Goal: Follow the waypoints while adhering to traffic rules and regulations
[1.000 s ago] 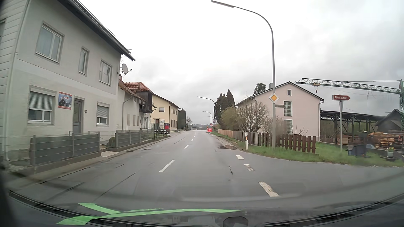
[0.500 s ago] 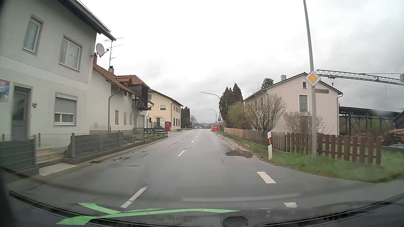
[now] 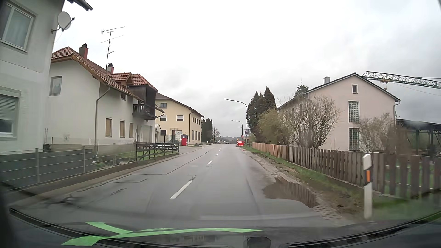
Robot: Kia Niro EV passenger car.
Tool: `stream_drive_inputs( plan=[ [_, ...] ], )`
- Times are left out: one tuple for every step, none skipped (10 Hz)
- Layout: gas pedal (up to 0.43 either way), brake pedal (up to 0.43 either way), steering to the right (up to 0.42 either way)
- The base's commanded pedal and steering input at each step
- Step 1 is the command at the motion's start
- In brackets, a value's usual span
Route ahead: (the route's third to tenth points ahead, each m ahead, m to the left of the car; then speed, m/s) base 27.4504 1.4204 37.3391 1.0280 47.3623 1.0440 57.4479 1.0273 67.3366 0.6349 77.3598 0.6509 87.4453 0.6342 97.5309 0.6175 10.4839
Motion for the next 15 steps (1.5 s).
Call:
stream_drive_inputs(
  plan=[
    [0.079, 0.000, -0.014],
    [0.079, 0.000, -0.012],
    [0.079, 0.000, -0.010],
    [0.079, 0.000, -0.009],
    [0.079, 0.000, -0.009],
    [0.079, 0.000, -0.009],
    [0.079, 0.000, -0.009],
    [0.079, 0.000, -0.007],
    [0.079, 0.000, -0.006],
    [0.079, 0.000, -0.005],
    [0.079, 0.000, -0.005],
    [0.079, 0.000, -0.004],
    [0.079, 0.000, -0.004],
    [0.079, 0.000, -0.004],
    [0.079, 0.000, -0.004]
  ],
)
